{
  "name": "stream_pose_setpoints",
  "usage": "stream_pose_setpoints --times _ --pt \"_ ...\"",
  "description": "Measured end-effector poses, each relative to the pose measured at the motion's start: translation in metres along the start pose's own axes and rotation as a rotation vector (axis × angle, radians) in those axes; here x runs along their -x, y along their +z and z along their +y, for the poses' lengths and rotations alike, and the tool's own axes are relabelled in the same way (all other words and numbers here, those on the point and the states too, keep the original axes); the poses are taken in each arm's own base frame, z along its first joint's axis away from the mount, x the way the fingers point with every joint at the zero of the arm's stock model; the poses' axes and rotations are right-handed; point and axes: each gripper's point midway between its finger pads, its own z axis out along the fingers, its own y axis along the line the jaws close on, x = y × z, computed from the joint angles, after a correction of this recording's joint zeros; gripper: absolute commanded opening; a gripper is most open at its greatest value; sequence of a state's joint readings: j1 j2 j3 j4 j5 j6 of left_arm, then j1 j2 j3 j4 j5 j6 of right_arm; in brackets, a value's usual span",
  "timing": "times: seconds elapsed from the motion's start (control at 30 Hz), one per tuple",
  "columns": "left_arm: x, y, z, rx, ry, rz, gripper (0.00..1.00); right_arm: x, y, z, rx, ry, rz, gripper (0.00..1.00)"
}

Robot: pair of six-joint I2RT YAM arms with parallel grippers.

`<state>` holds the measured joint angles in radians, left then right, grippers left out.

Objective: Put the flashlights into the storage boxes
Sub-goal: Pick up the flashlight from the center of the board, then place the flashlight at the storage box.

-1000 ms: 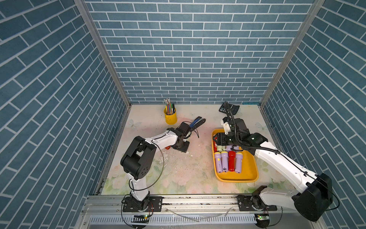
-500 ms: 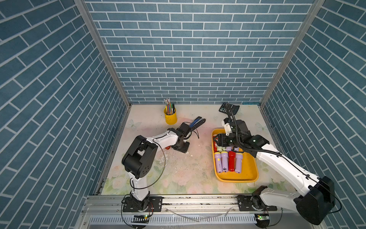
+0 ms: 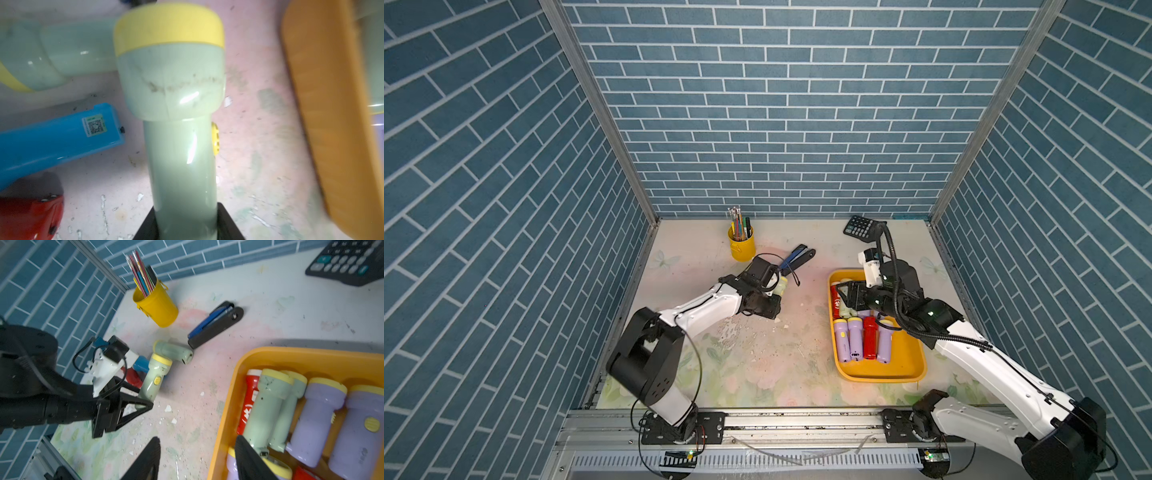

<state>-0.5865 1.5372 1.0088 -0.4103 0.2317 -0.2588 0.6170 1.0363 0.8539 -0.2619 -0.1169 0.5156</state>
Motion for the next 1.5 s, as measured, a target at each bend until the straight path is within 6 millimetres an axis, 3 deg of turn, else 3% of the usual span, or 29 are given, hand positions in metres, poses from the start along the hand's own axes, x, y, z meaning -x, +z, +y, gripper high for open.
stream_pose_setpoints --times 0.17,0.33,0.57,0.77,1.0,1.5 --pt "0.018 -0.032 -0.032 -0.179 0.014 -0.192 0.32 0.008 0.002 0.016 0.086 0.023 -0.067 0.57" --pt "0.025 -0.047 -0.051 -0.307 0.025 -0.299 0.33 0.009 0.007 0.041 0.161 0.021 -0.090 0.57" --pt "0.029 -0.053 -0.066 -0.412 0.041 -0.359 0.33 -0.023 0.038 0.068 0.178 0.018 -0.014 0.59" --pt "0.030 -0.058 -0.071 -0.441 0.050 -0.385 0.34 -0.043 0.065 0.066 0.130 0.053 0.032 0.60" --pt "0.031 -0.059 -0.067 -0.429 0.042 -0.392 0.34 -0.037 0.077 0.074 0.149 0.092 0.009 0.60" --pt "0.028 -0.059 -0.068 -0.433 0.051 -0.391 0.34 -0.016 0.081 0.088 0.183 0.137 -0.048 0.57"
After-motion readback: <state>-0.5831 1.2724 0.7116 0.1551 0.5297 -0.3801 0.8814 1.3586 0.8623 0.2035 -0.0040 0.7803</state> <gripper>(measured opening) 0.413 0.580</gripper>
